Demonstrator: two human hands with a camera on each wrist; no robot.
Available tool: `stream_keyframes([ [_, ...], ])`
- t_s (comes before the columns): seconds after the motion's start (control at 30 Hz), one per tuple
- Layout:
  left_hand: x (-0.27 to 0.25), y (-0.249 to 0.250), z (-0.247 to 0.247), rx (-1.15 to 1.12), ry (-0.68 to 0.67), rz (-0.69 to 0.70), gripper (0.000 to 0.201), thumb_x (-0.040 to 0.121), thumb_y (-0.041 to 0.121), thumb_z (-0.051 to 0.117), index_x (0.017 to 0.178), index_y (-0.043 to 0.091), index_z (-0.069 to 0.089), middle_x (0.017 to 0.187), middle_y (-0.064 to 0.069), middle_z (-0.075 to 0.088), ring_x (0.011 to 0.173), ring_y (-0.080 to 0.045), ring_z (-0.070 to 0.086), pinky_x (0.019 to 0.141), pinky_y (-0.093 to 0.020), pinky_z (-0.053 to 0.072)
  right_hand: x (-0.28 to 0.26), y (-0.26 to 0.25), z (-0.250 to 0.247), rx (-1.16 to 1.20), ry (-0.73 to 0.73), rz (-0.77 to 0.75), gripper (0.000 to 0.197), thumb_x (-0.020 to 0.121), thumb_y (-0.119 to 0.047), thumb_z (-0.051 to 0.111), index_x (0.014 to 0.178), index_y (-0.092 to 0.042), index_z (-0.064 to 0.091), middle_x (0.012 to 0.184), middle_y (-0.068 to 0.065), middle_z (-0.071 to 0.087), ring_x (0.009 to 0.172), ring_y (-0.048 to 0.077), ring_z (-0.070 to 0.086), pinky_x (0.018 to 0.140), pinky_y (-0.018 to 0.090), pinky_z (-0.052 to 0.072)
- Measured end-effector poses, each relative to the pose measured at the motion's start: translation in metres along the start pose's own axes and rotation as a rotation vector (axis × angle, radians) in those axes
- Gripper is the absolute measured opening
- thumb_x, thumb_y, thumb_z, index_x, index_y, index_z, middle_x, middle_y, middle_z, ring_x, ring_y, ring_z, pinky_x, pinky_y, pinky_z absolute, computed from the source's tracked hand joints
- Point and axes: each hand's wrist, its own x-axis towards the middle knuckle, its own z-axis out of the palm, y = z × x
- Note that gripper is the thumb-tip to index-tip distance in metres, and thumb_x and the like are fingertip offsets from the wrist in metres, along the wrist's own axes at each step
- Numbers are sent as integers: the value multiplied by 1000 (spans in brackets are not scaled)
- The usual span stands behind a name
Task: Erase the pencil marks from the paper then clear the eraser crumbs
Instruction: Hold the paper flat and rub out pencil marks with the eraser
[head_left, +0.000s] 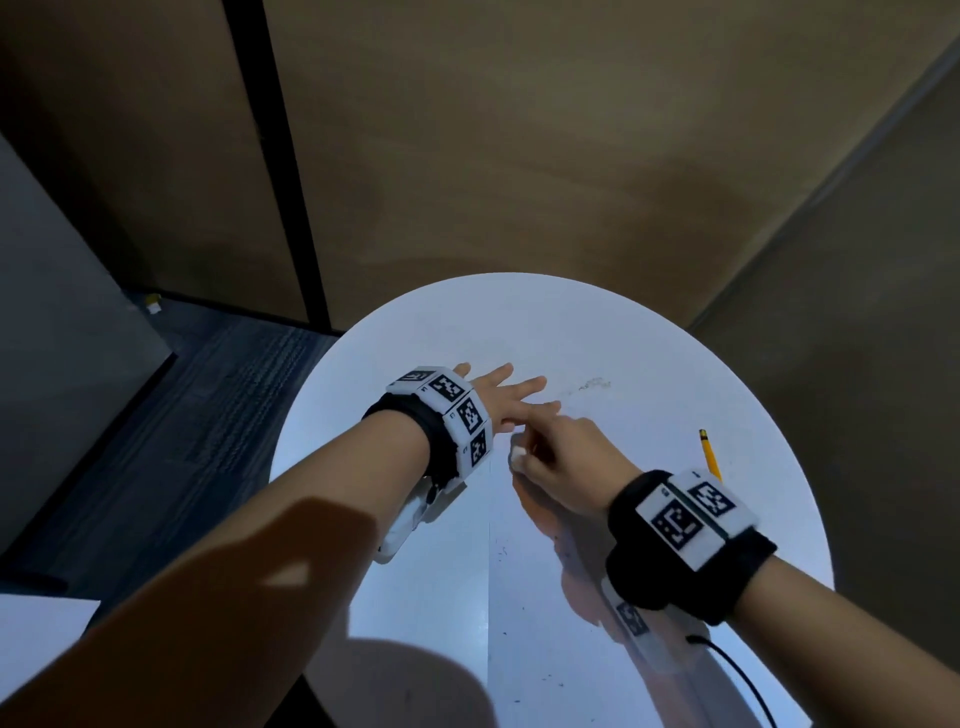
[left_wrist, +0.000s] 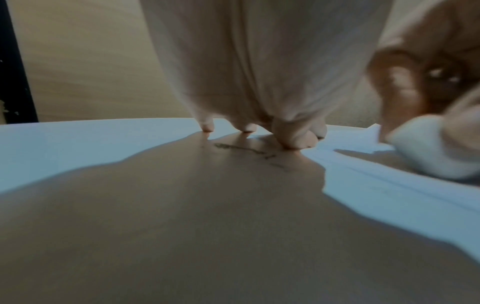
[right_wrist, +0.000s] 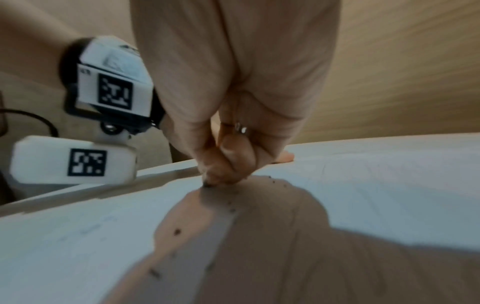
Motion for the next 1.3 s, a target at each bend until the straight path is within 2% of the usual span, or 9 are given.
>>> stream_keyframes([
  [0.13,1,2,-2,29,-18,-7,60,103,16,27,149,41,-2,157,14,-17,146,-24,-11,113,-56,4,1,-3,-10,-65,-172,20,14,88,-14,55,76,-21,53,72,-8,53,77,13,47,54,12,32],
  [0.27,-4,6,-5,30,-37,-43,69,98,9,43,150,38,9,156,15,-18,146,-22,-13,114,-53,3,11,-4,-5,18,15,84,8,89,-14,55,91,-9,60,94,7,63,86,18,53,57,18,32],
  [0.47,-2,2,-5,33,-61,3,58,103,27,26,149,41,-6,157,11,-20,145,-26,-13,113,-57,2,-8,-6,-8,-111,-221,70,27,89,-17,55,65,-24,42,68,-11,46,67,8,44,51,10,30],
  [0.67,-2,2,-2,62,-29,-13,63,100,19,43,149,40,11,156,15,-19,145,-22,-13,114,-54,5,13,-5,-3,13,37,139,6,90,-17,55,88,-12,53,87,4,56,83,17,49,52,19,30],
  [0.77,0,-1,-1,15,-17,12,56,103,27,29,148,44,-1,156,15,-17,146,-23,-12,113,-55,4,2,-6,-1,-14,-83,59,11,89,-15,55,101,-17,54,86,0,58,81,14,49,56,19,30],
  [0.87,-2,2,-4,25,-29,5,60,102,23,34,150,40,2,157,14,-17,146,-23,-12,113,-55,4,8,-6,-7,-16,-120,49,5,87,-15,58,91,-16,56,80,-3,57,79,12,48,54,9,33],
  [0.93,-4,4,-6,36,-23,-18,67,97,12,44,151,34,11,157,15,-16,146,-20,-13,115,-53,4,16,-8,-6,43,-12,118,9,89,-17,57,83,-14,53,81,0,57,81,14,47,53,20,31],
  [1.2,-3,5,-6,75,-49,-4,78,97,18,47,148,40,-7,157,11,-19,145,-25,-12,113,-55,4,-1,-18,3,-33,-119,7,2,91,-12,52,90,-13,53,92,8,61,79,14,44,52,19,28],
  [1.3,-2,3,-1,19,4,-37,85,92,11,50,149,36,-8,157,17,-14,146,-18,-13,115,-51,1,10,-23,0,18,30,88,3,93,-14,50,94,-13,53,105,14,63,84,19,50,55,22,26],
])
